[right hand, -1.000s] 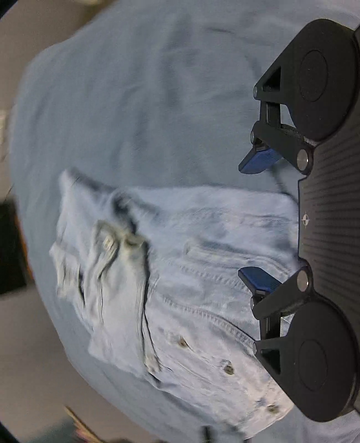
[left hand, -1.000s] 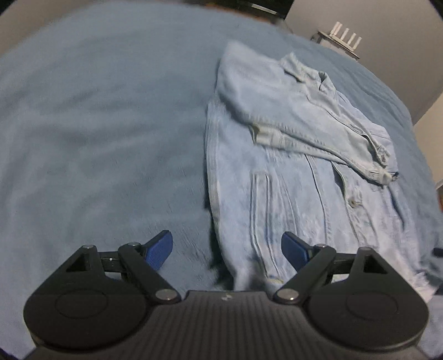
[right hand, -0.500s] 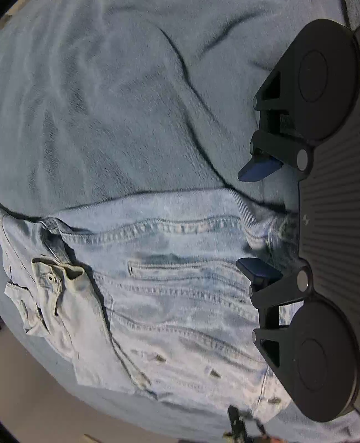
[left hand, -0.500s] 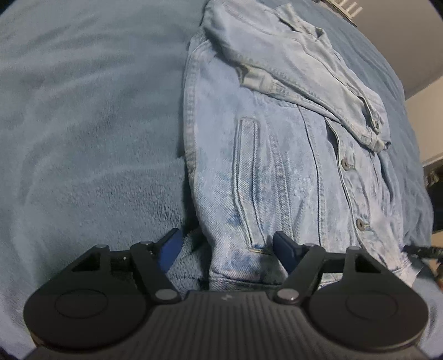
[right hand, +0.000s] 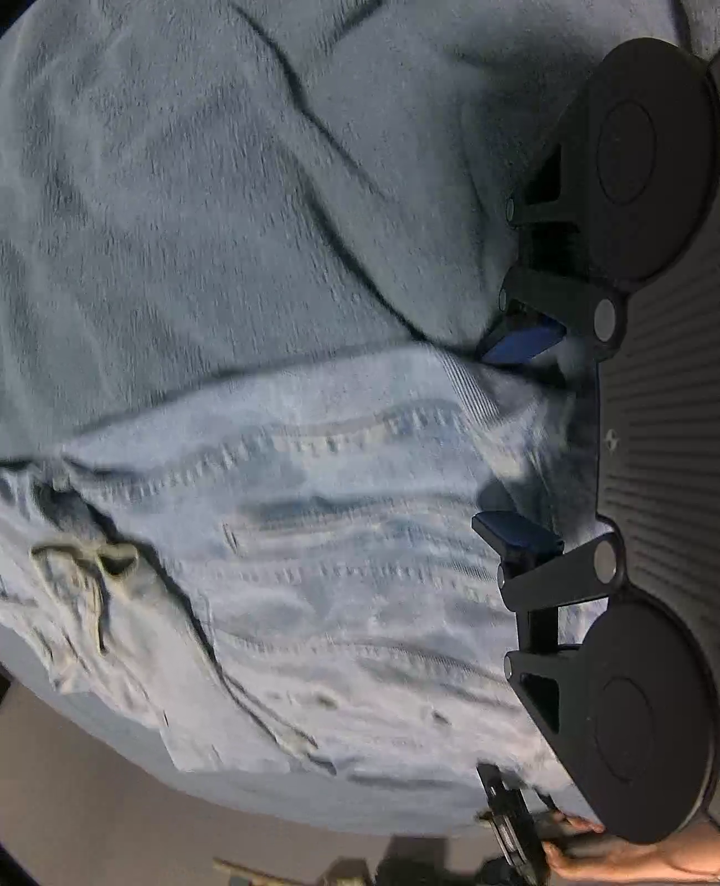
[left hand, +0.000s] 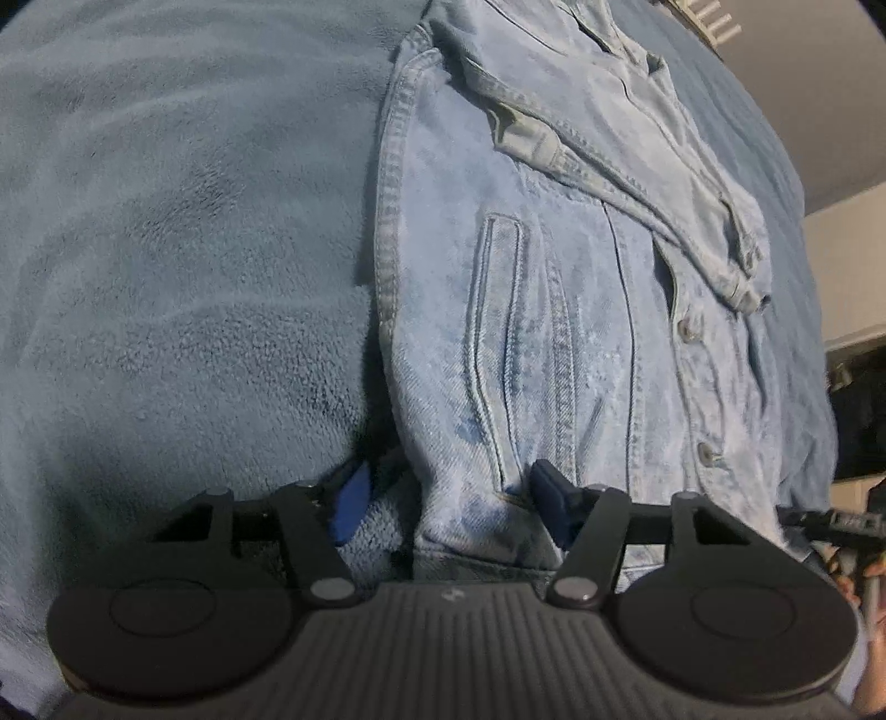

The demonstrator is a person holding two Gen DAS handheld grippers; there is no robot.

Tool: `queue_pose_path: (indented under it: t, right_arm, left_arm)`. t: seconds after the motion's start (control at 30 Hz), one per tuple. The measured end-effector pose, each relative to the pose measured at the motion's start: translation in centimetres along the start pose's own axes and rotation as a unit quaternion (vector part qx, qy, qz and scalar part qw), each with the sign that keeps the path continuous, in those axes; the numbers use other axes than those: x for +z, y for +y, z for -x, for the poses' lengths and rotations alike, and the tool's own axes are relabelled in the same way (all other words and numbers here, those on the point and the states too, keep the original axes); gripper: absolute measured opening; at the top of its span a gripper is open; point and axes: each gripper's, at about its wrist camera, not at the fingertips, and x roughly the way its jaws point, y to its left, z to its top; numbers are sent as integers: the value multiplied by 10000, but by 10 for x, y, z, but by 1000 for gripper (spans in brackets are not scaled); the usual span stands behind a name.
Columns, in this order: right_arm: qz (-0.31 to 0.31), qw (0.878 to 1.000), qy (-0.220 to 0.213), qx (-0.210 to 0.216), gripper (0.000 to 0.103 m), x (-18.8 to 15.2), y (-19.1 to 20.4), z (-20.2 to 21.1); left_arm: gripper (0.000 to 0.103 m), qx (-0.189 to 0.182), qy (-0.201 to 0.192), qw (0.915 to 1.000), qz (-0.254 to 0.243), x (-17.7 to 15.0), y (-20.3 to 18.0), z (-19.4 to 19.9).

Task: Fold large clothes

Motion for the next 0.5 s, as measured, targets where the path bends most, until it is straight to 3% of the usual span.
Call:
queue_pose_path:
  t: [0.1, 0.17, 0.23, 0.3, 0.5]
  right_arm:
    - [54, 10000, -2, -6, 59, 2, 1, 2]
    - [99, 9999, -89, 30, 50, 2, 1, 5]
    - [204, 9993, -314, 53, 30, 0, 4, 11]
    - [310, 9977, -551, 240, 22, -1, 8, 19]
    - [338, 9879, -1290, 788, 17, -3, 8, 45]
  left_arm:
    - [57, -2, 29, 10000, -59, -1, -2, 1]
    - [55, -8, -26, 9998, -204, -4, -8, 6]
    - [50, -81, -113, 9995, -282, -8, -9, 12]
    - [42, -152, -233, 9994, -211, -10, -7, 17]
    - [18, -572, -576, 9964, 225, -11, 7, 29]
